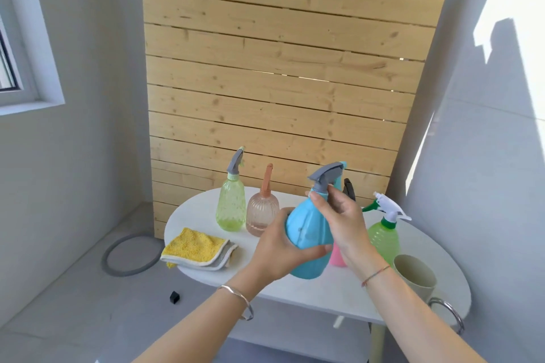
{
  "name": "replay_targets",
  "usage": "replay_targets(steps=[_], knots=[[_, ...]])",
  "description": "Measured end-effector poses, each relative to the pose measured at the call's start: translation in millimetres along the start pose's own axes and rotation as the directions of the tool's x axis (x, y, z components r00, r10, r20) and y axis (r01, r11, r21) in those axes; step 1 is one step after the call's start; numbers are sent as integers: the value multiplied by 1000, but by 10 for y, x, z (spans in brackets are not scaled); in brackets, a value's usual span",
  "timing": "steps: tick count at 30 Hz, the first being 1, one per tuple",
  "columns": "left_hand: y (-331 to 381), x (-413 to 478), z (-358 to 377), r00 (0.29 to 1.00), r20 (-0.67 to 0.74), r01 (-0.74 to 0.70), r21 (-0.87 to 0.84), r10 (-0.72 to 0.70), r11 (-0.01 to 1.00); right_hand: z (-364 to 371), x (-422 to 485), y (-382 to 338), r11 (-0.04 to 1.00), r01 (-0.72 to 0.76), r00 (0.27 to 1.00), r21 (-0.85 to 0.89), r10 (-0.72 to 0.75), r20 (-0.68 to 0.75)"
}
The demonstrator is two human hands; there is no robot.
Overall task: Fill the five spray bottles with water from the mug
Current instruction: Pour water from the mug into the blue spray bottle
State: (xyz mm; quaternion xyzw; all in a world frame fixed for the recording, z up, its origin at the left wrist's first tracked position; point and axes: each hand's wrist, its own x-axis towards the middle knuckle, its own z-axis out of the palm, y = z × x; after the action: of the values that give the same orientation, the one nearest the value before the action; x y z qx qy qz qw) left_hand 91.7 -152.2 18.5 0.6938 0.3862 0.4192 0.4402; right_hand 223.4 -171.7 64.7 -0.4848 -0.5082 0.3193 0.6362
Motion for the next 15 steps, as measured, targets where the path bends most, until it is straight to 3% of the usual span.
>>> replay_targets(steps=[3,6,8,12,13,15], knots=[[151,-150,-103,971,226,133,-214,-84,968,-75,-115,-224,990,-100,990,101,89,112],[288,-268,-261,824,554,337,-304,-122,891,-150,-235,-390,938,-246,953,245,189,236],[406,-343,-303,822,546,314,-197,-162,929,-169,-300,-446,949,-218,958,227,164,237],[566,-423,-230,963,234,149,-32,-138,988,-111,-405,-535,982,-111,979,152,81,190],[582,-441,-228,964,227,151,-48,-136,987,-95,-428,-566,983,-105,979,151,75,189],[566,-451,-260,927,345,234,-227,-147,945,-83,-454,-628,972,-115,980,203,78,184]])
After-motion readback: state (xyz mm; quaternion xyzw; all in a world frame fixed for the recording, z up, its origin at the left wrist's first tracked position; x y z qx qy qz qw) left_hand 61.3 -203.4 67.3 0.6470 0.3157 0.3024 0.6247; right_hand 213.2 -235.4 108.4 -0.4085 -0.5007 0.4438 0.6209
